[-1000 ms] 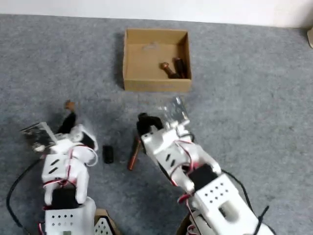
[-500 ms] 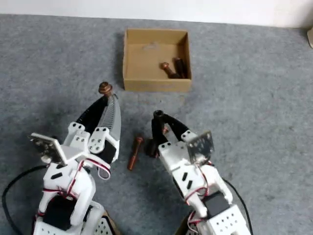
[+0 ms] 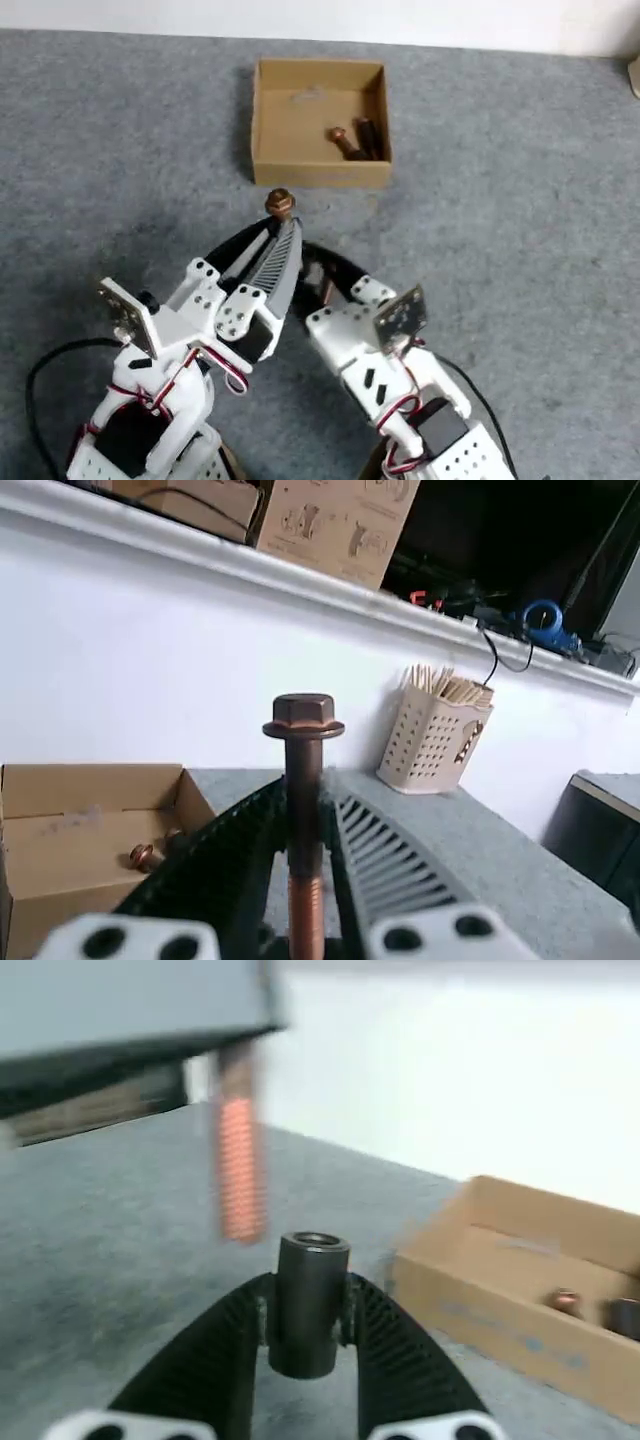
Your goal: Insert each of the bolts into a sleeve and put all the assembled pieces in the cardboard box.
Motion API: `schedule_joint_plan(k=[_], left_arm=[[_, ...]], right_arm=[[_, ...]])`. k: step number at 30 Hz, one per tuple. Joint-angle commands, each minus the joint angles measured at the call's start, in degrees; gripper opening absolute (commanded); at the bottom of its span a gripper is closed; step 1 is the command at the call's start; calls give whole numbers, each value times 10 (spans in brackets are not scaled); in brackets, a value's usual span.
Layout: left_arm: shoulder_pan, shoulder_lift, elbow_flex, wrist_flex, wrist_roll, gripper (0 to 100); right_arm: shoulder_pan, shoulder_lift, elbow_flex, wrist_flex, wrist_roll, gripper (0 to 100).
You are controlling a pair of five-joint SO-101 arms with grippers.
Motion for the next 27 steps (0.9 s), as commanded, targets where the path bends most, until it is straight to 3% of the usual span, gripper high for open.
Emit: schedule_joint_plan(k=[1,10,19,27], left_arm=[[10,-7,22,-68,-4,6],[4,-10,58,-98,-4,6],[-71,-7,36,-98,-4,6],[-80,-8,59,-98,-4,6]], right_arm=[[-21,-7,81,2,8,4],[-17,-7,81,2,10,4],[-16,-7,81,3,10,4],[-16,-7,81,10,10,4]])
